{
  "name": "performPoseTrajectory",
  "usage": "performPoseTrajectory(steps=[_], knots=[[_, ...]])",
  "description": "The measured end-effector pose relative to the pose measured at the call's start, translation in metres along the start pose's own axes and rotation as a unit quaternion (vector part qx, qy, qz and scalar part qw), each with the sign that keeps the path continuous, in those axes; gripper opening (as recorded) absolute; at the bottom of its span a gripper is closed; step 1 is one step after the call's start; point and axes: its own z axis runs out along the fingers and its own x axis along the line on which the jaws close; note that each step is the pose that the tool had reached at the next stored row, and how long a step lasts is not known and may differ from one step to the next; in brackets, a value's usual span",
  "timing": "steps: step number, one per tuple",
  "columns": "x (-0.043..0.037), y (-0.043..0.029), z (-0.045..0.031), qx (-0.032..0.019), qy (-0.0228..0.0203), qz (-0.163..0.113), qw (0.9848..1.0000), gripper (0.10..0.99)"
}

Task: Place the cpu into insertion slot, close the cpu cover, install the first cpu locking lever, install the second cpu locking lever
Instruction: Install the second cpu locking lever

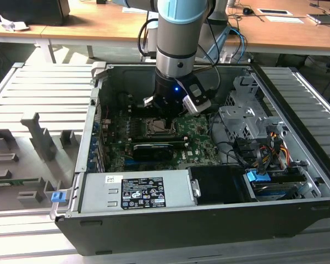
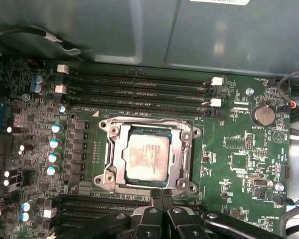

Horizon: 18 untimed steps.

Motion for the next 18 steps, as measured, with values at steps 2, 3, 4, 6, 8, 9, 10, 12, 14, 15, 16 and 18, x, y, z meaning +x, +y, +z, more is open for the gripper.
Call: performPoseTrajectory(steps=[2,3,4,6,8,9,10,12,14,15,16,18], knots=[[0.0006,-0.0016,-0.0001,0.0,0.0,0.0,1.0,0.106],[0.0008,-0.0023,-0.0001,-0.0001,0.0,0.0,1.0,0.106],[0.001,-0.0031,-0.0002,0.0,0.0,0.0,1.0,0.106],[0.0012,-0.0042,-0.0002,0.0,0.0,0.0,1.0,0.106],[0.0014,-0.0053,-0.0003,0.0,0.0,0.0,1.0,0.106],[0.0015,-0.0064,-0.0004,-0.0002,-0.0001,0.0,1.0,0.106],[0.0017,-0.0079,-0.0005,-0.0006,-0.0001,0.0,1.0,0.106],[0.0018,-0.0093,-0.0005,-0.0018,0.0002,0.0,1.0,0.106],[0.0023,-0.0103,-0.0006,-0.0141,0.0001,0.0,0.9999,0.106],[0.0029,-0.0107,-0.0006,-0.0181,-0.0001,0.0,0.9998,0.106],[0.004,-0.0113,-0.0005,-0.0192,-0.0002,0.001,0.9998,0.106],[0.0086,-0.0124,-0.0004,-0.0194,-0.0002,0.0,0.9998,0.106]])
